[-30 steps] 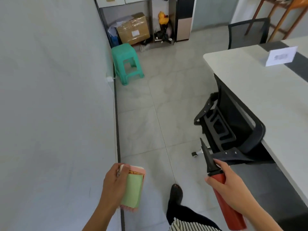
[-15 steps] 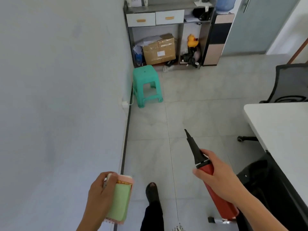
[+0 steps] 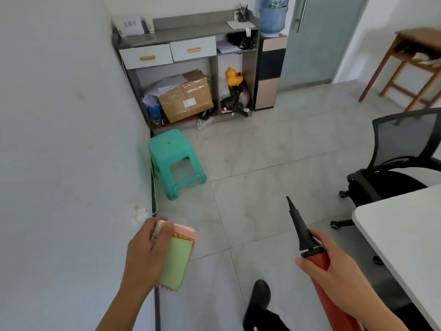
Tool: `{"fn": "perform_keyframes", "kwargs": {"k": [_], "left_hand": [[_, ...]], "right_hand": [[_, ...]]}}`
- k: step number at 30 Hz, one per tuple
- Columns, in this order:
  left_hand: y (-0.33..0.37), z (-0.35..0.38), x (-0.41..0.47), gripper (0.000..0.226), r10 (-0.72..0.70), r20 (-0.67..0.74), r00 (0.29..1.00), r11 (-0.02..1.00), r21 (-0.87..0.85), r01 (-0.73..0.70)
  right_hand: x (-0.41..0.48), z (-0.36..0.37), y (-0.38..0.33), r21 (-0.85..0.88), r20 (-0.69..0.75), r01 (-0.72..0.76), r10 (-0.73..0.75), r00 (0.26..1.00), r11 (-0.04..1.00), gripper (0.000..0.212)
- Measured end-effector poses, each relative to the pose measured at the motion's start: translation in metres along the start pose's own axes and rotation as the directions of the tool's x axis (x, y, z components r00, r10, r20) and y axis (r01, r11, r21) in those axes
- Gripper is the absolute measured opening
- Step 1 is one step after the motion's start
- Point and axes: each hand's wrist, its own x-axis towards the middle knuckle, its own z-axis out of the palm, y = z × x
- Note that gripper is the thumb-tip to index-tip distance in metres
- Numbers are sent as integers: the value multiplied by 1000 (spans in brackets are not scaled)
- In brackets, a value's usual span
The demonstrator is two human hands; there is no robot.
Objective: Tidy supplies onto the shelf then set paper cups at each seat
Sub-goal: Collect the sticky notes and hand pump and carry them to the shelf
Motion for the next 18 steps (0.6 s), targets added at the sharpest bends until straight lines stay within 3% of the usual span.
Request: {"fn": "perform_keyframes", "kwargs": {"k": [8,18], "left_hand": [[40,71,173,12,-83,13,996,996,-24,83],[89,97,362,15,-229,-157,961,967,-154,205]], "right_hand": [[210,-40,-48,-13,-16,-28,28,999,1000,57],[461,-69,-201,-47,92,205,-200,975,978,56]]}}
